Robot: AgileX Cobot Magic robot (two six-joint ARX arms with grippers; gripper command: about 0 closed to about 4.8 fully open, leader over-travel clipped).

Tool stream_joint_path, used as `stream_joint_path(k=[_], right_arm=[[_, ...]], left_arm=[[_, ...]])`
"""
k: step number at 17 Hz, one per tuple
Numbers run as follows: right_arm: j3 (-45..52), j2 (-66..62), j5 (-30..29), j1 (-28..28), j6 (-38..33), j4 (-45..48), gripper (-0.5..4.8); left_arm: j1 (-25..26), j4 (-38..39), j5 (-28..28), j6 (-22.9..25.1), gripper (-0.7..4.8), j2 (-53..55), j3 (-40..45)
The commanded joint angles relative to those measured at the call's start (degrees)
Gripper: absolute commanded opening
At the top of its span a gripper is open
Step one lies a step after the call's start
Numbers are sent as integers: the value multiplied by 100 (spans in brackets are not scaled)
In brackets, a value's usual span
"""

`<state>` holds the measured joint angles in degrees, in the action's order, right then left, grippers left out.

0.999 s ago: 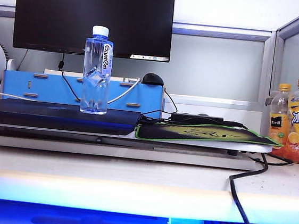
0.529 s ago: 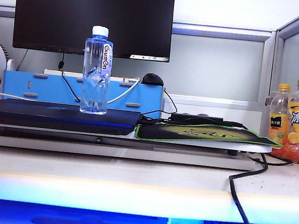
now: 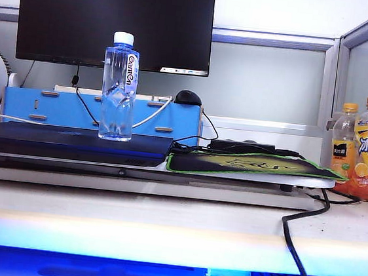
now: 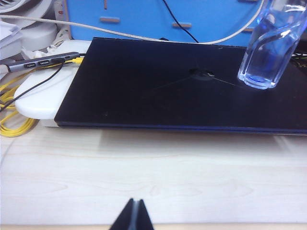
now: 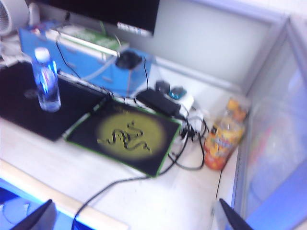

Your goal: Pick up the mineral water bottle and place it on the laptop.

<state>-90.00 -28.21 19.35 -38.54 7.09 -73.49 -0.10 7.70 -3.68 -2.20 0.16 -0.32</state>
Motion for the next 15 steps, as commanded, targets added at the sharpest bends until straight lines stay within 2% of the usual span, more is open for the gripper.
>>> stream_joint_path(k=[1,4,9,15], right_arm=[[1329,656,22,-4,-39,979,441],[3211,1353,-9,-4,-155,2302,441],[5311,1541,-221,-4,-455,4710,441],[7517,1541,-472,13,-1235,6489,441]], left_arm=[[2,-46,-20,4,-2,-11,-9],[2,-46,-17,4,-2,-11,-9],[2,-46,-17,4,-2,-11,-9],[2,-46,-17,4,-2,-11,-9]])
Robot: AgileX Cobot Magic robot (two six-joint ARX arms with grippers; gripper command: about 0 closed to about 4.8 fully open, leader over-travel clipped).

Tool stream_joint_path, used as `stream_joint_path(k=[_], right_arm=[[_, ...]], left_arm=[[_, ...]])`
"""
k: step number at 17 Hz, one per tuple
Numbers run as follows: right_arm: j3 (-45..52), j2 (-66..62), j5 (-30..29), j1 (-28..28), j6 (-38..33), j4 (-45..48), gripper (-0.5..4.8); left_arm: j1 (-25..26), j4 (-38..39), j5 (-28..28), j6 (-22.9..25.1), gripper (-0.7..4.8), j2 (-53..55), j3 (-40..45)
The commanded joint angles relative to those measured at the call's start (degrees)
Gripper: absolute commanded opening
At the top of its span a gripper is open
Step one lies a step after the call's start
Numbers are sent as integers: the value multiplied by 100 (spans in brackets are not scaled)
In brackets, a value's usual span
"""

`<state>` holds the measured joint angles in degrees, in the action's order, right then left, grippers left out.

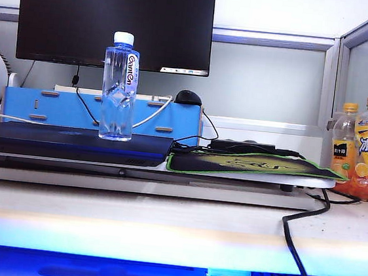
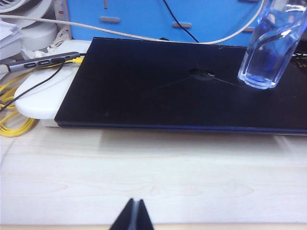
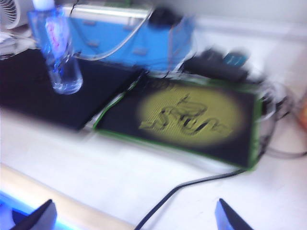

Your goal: Pick up the mineral water bottle and place it on the laptop.

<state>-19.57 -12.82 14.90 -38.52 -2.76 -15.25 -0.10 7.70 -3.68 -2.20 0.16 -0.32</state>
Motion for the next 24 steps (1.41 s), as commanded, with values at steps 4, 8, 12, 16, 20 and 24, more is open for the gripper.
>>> stream_joint_path(k=[4,8,12,16,20,24], right_arm=[[1204,4,-4,11,-476,1001,441],[1681,4,-57,15,-459,1003,464],[1930,7,-101,372,-470,981,464],[1930,144,-114,1213,-452,1307,464],[1930,715,-629,2273,-146,1399,464],[1930,1178,-1300,3126,-332,1379,464]], left_arm=[[2,-46,-17,4,-2,-11,-9],[2,-46,-17,4,-2,-11,-9],[2,-46,-17,4,-2,-11,-9],[2,-46,-20,4,-2,-11,-9],[2,-46,-20,4,-2,-11,-9],[2,-46,-17,4,-2,-11,-9]])
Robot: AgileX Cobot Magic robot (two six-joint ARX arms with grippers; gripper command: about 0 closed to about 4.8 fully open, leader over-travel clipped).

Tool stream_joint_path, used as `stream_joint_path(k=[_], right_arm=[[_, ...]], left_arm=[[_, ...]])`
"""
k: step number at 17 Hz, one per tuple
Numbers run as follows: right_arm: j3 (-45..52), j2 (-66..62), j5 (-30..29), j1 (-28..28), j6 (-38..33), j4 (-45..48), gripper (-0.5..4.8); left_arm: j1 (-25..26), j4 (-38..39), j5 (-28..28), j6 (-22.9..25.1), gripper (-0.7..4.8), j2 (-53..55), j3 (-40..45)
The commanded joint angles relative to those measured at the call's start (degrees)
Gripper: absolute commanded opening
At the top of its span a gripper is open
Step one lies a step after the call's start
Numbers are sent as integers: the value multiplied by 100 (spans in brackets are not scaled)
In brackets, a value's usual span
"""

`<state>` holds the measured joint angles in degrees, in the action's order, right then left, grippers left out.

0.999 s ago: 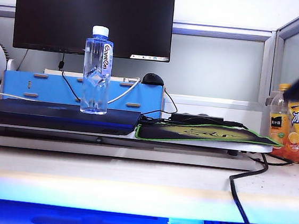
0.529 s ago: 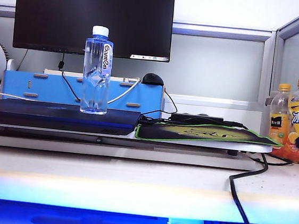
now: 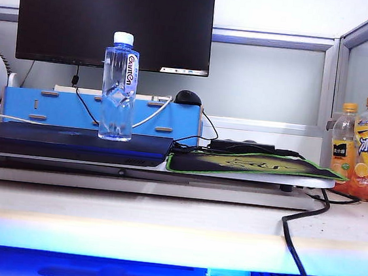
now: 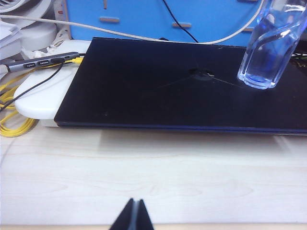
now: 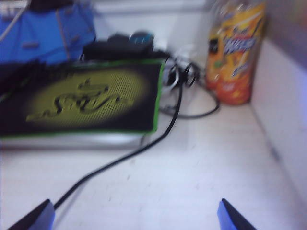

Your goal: Pick up the mineral water bottle and place it on the laptop.

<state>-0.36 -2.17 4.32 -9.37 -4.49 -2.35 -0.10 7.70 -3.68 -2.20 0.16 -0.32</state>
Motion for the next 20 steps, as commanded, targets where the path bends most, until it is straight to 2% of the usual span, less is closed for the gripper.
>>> stream_joint_path(k=[1,4,8,10,11,13,17,20], right_arm=[[9,175,-402,358,-227,94,464],[9,190,-706,684,-345,87,464],[9,190,-710,1113,-302,-282,463],[9,190,-704,1176,-96,-417,463],[9,190,-697,1180,315,-527,463],[9,190,-702,1174,590,-758,463],[9,190,-708,1172,592,-739,463],[9,190,-769,1172,254,-739,463]], left_arm=[[2,-46,-17,4,-2,-11,-9],[2,-46,-20,4,-2,-11,-9],[2,-46,-17,4,-2,-11,-9],[2,-46,-20,4,-2,-11,-9],[2,-46,-17,4,-2,-11,-9],[2,-46,-20,4,-2,-11,-9],[2,-46,-17,4,-2,-11,-9],[2,-46,-17,4,-2,-11,-9]])
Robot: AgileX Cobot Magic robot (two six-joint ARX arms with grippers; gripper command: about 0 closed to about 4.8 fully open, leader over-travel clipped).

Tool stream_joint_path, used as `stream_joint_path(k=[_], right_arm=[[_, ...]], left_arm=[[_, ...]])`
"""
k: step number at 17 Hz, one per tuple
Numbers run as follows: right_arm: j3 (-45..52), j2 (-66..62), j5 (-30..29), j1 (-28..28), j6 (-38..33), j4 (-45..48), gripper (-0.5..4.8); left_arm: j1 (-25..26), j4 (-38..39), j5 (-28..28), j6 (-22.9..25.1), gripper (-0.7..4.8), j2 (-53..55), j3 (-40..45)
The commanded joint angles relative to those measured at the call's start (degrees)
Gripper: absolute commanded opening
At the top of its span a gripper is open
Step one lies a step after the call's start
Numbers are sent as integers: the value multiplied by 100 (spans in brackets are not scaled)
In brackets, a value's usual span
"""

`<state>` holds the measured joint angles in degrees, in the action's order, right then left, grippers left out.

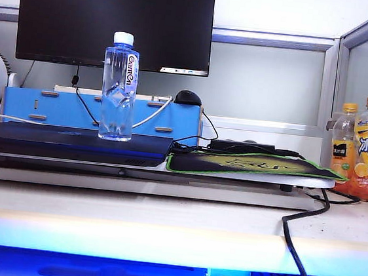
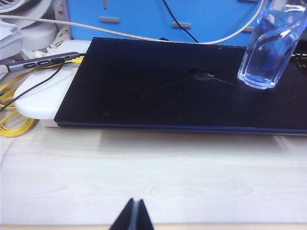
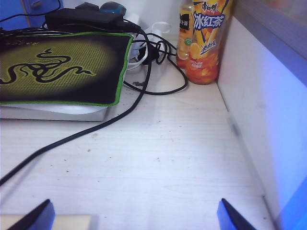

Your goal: Pick up the mineral water bottle and place it on the laptop.

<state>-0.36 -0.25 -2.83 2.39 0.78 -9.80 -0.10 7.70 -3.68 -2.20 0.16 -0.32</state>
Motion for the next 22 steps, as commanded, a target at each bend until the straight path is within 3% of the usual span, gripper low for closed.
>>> stream_joint_path(k=[1,4,5,6,7,22], right_arm=[[9,-2,-52,-7,-271,7,463],[9,-2,-55,-26,-269,7,439],[9,-2,-52,-26,-260,7,330],[9,-2,-55,-26,-221,9,18],[9,-2,-39,-26,-192,9,-5],[9,-2,13,-24,-192,24,-5]], left_arm=[[2,-46,-20,4,-2,-11,-9],[2,-46,-20,4,-2,-11,-9],[2,-46,-20,4,-2,-11,-9],[2,-46,-17,4,-2,-11,-9],[2,-46,-17,4,-2,-11,-9],[2,-46,-17,4,-2,-11,-9]])
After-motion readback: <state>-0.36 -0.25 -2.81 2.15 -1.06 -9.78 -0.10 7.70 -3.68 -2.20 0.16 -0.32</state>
